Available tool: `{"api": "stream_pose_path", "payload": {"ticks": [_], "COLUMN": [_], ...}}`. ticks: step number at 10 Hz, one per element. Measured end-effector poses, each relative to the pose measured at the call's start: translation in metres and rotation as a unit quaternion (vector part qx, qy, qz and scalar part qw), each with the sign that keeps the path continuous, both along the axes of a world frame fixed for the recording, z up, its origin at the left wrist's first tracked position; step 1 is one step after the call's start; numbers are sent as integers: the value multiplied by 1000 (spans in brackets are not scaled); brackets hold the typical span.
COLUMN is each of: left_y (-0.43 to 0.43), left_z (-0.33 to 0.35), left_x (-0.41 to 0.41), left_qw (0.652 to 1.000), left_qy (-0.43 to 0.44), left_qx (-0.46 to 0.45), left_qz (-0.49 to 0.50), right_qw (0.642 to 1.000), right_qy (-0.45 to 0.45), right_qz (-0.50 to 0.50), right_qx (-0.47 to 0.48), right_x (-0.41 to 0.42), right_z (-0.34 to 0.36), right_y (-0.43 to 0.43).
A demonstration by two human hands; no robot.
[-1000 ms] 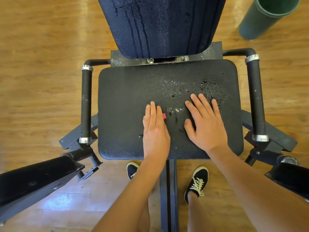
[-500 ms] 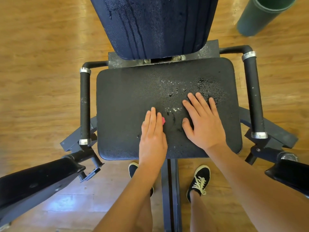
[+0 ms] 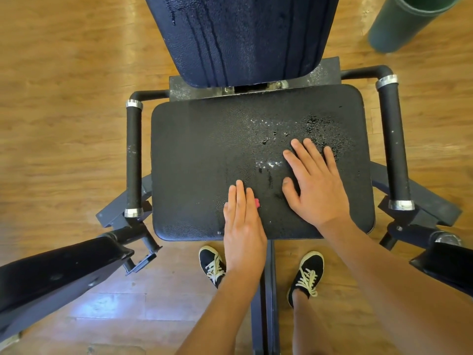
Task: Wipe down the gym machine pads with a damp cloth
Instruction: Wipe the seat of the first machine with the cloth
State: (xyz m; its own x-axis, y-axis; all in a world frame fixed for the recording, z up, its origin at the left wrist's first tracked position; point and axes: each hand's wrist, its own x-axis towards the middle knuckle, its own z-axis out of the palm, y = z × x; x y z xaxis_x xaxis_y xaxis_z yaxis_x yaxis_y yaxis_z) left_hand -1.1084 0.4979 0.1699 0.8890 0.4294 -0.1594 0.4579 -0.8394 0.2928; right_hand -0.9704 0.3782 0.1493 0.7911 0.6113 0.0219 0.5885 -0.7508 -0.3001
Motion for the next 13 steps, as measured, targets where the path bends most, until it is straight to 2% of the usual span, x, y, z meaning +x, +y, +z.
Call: {"api": "stream_pose_path", "payload": {"ticks": [3,7,9,12,13], "left_y": [14,73,78,71,70], "left_z": [-7,-4,6,0,2], "left_x": [28,142,178,186,182], "left_qw": [999,996,987,988,985], "left_qy": [-33,-85,-129,-121,-122], "left_qx": [-8,-22,-59,-53,-88], "left_qz": [-15,31,74,82,87], "right_qw": [1000,1000,1000,1000,1000], "right_qy": [-7,-11,-8,-8,-6], "right_qz": [-2,1,3,3,3], "right_qx": [15,-3,7,16,17], "right_x": [-4,-2,-2,0,0], "right_z": [0,-1,-1,-2,-3], "right_y": [1,2,1,0,-1]}}
